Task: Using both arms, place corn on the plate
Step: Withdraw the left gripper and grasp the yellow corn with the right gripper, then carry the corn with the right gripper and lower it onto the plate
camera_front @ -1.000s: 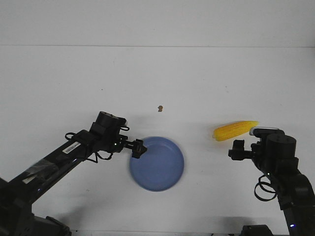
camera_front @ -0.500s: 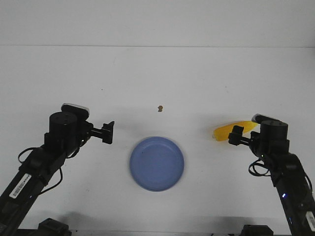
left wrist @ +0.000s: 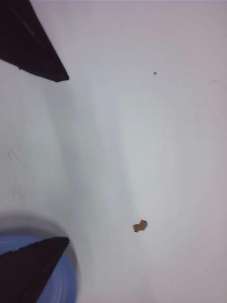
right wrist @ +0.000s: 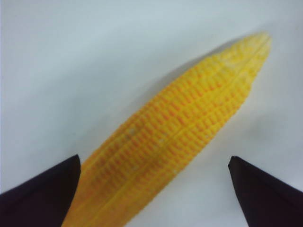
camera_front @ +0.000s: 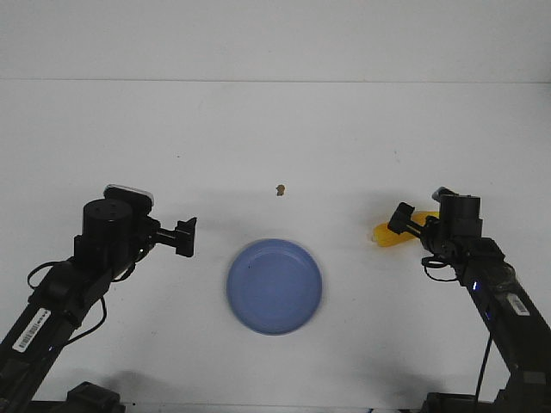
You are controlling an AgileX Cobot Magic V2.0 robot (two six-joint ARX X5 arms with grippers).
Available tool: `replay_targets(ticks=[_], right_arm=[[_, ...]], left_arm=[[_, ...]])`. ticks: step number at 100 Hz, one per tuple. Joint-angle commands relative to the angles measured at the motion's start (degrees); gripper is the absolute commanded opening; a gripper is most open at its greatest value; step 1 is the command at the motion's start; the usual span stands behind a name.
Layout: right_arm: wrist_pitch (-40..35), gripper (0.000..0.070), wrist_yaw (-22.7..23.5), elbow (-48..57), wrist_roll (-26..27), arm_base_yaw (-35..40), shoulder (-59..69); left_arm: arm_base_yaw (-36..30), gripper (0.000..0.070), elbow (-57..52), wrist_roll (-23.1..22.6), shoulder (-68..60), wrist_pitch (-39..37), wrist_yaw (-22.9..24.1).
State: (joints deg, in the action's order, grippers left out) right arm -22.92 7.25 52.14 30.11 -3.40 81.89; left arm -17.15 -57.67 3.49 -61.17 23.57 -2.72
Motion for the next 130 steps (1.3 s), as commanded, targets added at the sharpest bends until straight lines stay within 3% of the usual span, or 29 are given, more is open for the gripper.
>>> replay_targets(ticks=[1, 21, 26, 36, 40, 64, 89, 115, 130], right_arm=[[2.1, 0.066, 0.6, 0.9, 2.1, -0.1, 2.3], [6.7, 0.0636, 4.6, 0.9, 3.8, -0.1, 7.0], [7.1, 0.0556, 5.6, 0.9, 4.3, -0.1, 8.0], [7.1, 0.0279, 6.4, 0.9, 4.4, -0.1, 8.7], [7.3, 0.0228, 6.8, 0.9, 4.2, 0.0, 8.5], [6.8, 0.0225, 12.4, 0.9, -0.9, 4.5, 0.6], [2.0, 0.0226, 12.1, 0.9, -3.4, 23.1, -6.5], [2.8, 0.0232, -0.5, 0.9, -3.3, 39.2, -2.7], [2.8, 0.0354, -1.3, 0.9, -3.3, 42.6, 0.1]], left_arm=[[-0.1, 0.07, -0.9, -0.9, -0.6, 0.0, 0.2], [-0.1, 0.07, -0.9, -0.9, -0.6, 0.4, 0.2], [-0.1, 0.07, -0.9, -0.9, -0.6, 0.4, 0.2], [-0.1, 0.07, -0.9, -0.9, -0.6, 0.4, 0.2], [-0.1, 0.07, -0.9, -0.9, -0.6, 0.4, 0.2], [-0.1, 0.07, -0.9, -0.9, -0.6, 0.4, 0.2], [-0.1, 0.07, -0.9, -0.9, -0.6, 0.4, 0.2], [-0.1, 0.07, -0.9, -0.9, -0.6, 0.4, 0.2], [-0.1, 0.07, -0.9, -0.9, -0.6, 0.4, 0.2]])
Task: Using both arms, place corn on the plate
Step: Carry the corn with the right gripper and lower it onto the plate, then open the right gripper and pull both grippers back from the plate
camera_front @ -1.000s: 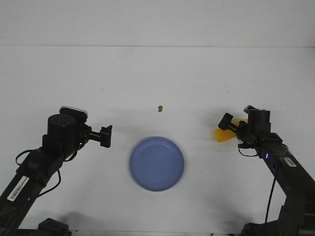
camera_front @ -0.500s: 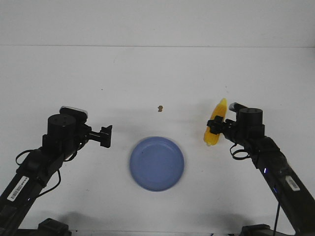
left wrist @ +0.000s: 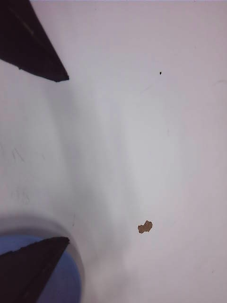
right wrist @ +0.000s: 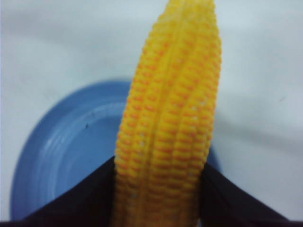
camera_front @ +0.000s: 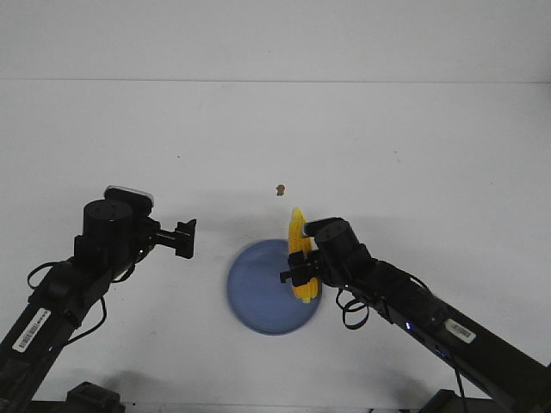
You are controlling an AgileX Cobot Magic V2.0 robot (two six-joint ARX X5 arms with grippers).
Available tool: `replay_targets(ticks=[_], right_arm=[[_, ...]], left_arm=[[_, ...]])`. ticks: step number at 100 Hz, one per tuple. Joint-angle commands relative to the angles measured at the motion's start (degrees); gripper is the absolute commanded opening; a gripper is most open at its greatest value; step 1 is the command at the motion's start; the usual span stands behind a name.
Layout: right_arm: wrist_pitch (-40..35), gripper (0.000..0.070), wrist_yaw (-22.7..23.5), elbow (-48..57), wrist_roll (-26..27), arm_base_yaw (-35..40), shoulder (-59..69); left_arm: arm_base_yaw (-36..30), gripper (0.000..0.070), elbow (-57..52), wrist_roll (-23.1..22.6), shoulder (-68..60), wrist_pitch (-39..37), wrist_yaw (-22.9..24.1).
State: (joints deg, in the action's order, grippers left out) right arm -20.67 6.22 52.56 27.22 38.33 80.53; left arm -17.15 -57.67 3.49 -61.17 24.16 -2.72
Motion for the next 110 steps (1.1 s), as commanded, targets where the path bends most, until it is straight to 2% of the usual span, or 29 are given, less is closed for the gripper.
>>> replay_targets(ticks=[1, 7, 15, 21, 37, 54, 71, 84, 93, 110], right_arm=[[0.5, 0.0366, -0.3, 0.5, -0.5, 1.0, 1.6], [0.5, 0.0453, -0.3, 0.5, -0.5, 1.5, 2.5], [0.5, 0.0602, -0.3, 0.5, -0.5, 1.9, 3.1], [0.6, 0.0656, -0.3, 0.5, -0.5, 1.9, 3.1], [1.2, 0.0656, -1.7, 0.5, -1.0, 1.1, 1.8], [1.3, 0.0656, -3.5, 0.7, -7.0, -3.0, -3.8], [0.2, 0.0656, -4.0, 0.7, -12.4, -12.7, -14.3], [-2.3, 0.0656, -9.2, 0.7, -18.8, -20.9, -23.5], [-4.0, 0.0656, -10.2, 0.3, -22.6, -25.9, -29.4], [-4.7, 0.0656, -10.1, -4.4, -23.9, -31.8, -40.2]], left_arm=[[-0.1, 0.07, -0.9, -0.9, -0.6, -0.2, 0.2], [-0.1, 0.07, -0.9, -0.9, -0.6, -0.2, 0.2], [-0.1, 0.07, -0.9, -0.9, -0.6, -0.2, 0.2], [-0.1, 0.07, -0.9, -0.9, -0.6, -0.2, 0.2], [-0.1, 0.07, -0.9, -0.9, -0.6, -0.2, 0.2], [-0.1, 0.07, -0.9, -0.7, -0.5, -2.3, 0.2], [0.9, 0.07, -0.9, -0.3, 0.4, -2.8, 0.9], [4.1, 0.07, -0.9, 0.0, 2.3, -2.4, 1.9], [6.5, 0.07, -0.8, -0.1, 4.4, -1.4, 1.9], [9.7, 0.07, 2.7, -0.5, 11.0, -3.0, 1.9]])
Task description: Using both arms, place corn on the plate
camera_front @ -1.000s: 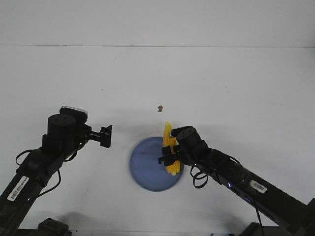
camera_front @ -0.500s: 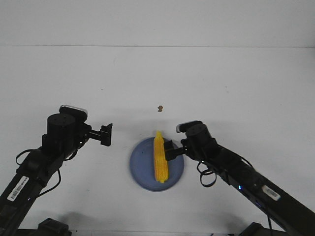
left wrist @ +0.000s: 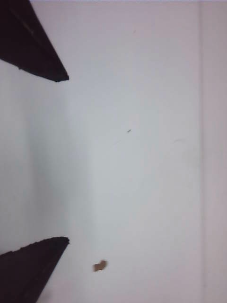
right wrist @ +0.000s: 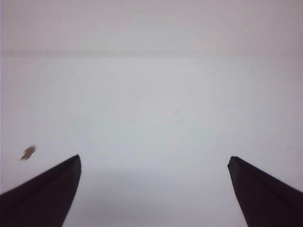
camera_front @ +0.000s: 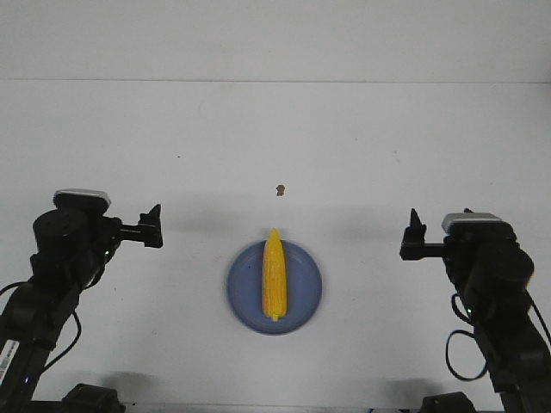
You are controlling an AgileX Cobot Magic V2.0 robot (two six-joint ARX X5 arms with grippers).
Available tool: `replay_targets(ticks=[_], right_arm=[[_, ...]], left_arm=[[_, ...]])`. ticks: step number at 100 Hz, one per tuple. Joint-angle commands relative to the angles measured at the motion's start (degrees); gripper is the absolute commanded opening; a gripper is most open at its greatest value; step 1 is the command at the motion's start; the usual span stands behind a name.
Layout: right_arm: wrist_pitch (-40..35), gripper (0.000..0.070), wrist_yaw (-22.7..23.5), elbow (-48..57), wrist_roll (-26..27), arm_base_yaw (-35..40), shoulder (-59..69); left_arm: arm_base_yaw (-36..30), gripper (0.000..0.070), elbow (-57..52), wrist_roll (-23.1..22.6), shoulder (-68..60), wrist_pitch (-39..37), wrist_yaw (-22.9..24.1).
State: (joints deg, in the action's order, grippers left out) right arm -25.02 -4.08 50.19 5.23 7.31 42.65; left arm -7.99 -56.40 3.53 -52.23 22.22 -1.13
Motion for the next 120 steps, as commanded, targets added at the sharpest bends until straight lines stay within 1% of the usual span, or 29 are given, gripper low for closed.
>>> replay_targets(ticks=[1, 19, 23, 26, 31, 37, 41, 47, 53, 58, 62, 65, 66, 69, 76, 77, 78, 80, 120], right_arm=[[-0.4, 0.0656, 0.2, -2.5, -1.9, -0.9, -2.9], [-0.4, 0.0656, 0.3, -13.5, -1.7, -1.2, -14.8], [-0.6, 0.0654, 0.3, -15.9, -1.2, -1.2, -17.7], [-0.8, 0.0651, 0.2, -17.2, 0.2, -1.2, -19.8], [-0.8, 0.0648, 0.8, -18.6, 2.7, -1.2, -23.3], [-0.9, 0.0645, 0.5, -19.1, 2.4, -1.2, -26.4], [-1.3, 0.0644, -0.3, -19.1, 2.2, -1.2, -28.2], [-1.8, 0.0644, -0.9, -19.1, 1.6, -1.2, -29.9], [-2.3, 0.063, -0.9, -19.1, 0.2, -1.2, -30.7], [-2.5, 0.0568, -0.9, -19.1, -1.4, -1.2, -30.7], [-2.5, 0.0492, -0.4, -19.1, -1.7, -1.2, -30.7], [-2.5, 0.0409, -0.2, -19.1, -1.9, -1.2, -30.6], [-2.4, 0.0377, -0.3, -19.1, -2.0, -1.2, -30.6], [-2.4, 0.0279, -0.3, -19.1, -2.1, -1.2, -30.6], [-2.4, 0.0038, -0.4, -19.1, -2.4, -1.2, -30.6], [-2.4, 0.001, -0.5, -19.1, -2.5, -1.2, -30.6], [-2.4, 0.0, -0.5, -19.1, -2.5, -1.2, -30.6], [-2.4, 0.0, -0.7, -19.1, -2.7, -1.2, -30.6], [-1.8, 0.0, -0.6, -19.0, -2.7, -1.2, -30.6]], left_arm=[[0.7, 0.07, 1.9, -0.6, 2.6, -1.2, 0.3], [1.6, 0.0699, 13.8, -0.2, 14.9, -4.5, 0.3], [1.6, 0.0692, 16.5, 0.0, 17.8, -4.4, 0.3], [1.6, 0.0685, 18.5, 0.0, 20.0, -4.3, 0.3], [1.6, 0.0641, 21.4, 0.3, 23.6, -3.9, 0.3], [1.6, 0.0572, 24.0, 0.5, 27.4, -2.7, 0.3], [1.6, 0.0532, 25.0, 2.0, 29.4, -2.5, 0.3], [1.6, 0.0491, 25.5, 2.7, 32.1, -1.9, 0.3], [1.6, 0.0485, 25.4, 2.5, 33.8, -1.7, 0.3], [1.6, 0.0477, 25.4, 2.5, 35.0, -1.6, 0.3], [1.6, 0.0423, 25.4, 2.5, 35.7, -1.5, 0.3], [1.6, 0.0346, 25.4, 2.5, 36.2, -1.5, 0.3], [1.6, 0.0334, 25.4, 2.5, 36.2, -1.5, 0.3], [1.6, 0.0248, 25.4, 2.5, 36.5, -1.5, 0.3], [1.6, 0.0, 25.4, 2.5, 36.7, -1.7, 0.3], [1.6, 0.0, 25.4, 2.5, 36.7, -1.7, 0.3], [1.6, 0.0, 25.4, 2.5, 36.7, -1.7, 0.3], [1.6, 0.0013, 25.4, 2.5, 36.7, -1.7, 0.3], [1.6, 0.0016, 25.4, 2.6, 36.7, -1.7, 0.3]])
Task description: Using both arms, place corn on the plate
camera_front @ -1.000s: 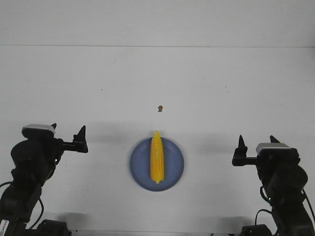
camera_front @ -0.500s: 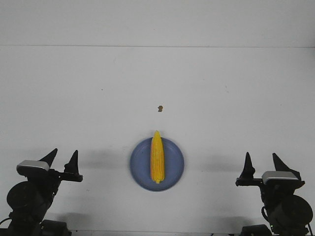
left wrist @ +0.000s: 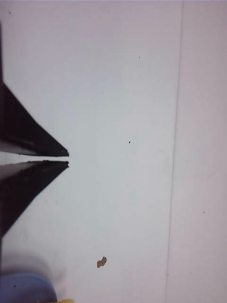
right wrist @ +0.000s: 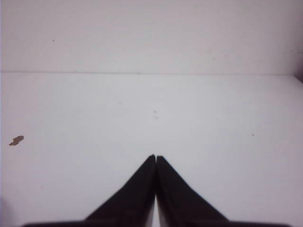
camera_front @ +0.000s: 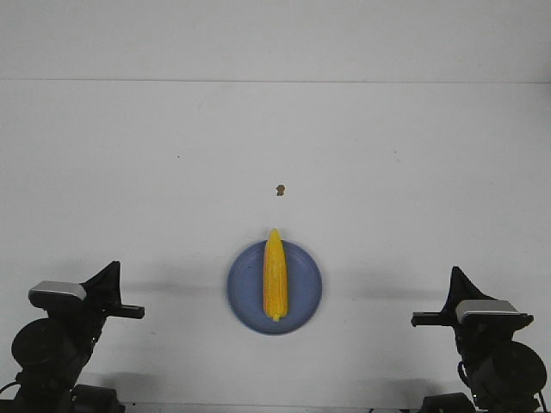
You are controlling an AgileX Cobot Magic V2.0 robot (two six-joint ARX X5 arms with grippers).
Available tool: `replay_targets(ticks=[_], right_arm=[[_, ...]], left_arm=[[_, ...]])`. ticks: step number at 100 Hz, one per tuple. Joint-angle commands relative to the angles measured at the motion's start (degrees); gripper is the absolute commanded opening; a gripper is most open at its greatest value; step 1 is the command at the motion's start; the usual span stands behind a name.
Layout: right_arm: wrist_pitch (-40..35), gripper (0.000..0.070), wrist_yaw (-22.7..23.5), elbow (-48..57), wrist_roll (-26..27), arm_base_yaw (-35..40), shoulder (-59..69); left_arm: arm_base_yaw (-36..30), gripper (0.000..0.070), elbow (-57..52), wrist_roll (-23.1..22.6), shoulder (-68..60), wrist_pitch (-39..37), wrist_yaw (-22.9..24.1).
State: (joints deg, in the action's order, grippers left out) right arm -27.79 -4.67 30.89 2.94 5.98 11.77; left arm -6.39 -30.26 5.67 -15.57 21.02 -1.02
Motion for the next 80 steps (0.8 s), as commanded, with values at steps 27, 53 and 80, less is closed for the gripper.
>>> replay_targets(ticks=[27, 53, 80], right_arm=[[1.0, 0.0, 0.1, 0.3, -0.4, 0.1, 0.3], [1.0, 0.0, 0.1, 0.3, -0.4, 0.1, 0.3], [1.0, 0.0, 0.1, 0.3, -0.4, 0.1, 0.3]], left_arm=[[0.0, 0.0016, -0.8, 0.4, 0.0, -0.5, 0.2], [0.0, 0.0016, -0.8, 0.3, 0.0, -0.5, 0.2], [0.1, 0.0015, 3.5, -2.0, 3.5, -8.0, 0.2]])
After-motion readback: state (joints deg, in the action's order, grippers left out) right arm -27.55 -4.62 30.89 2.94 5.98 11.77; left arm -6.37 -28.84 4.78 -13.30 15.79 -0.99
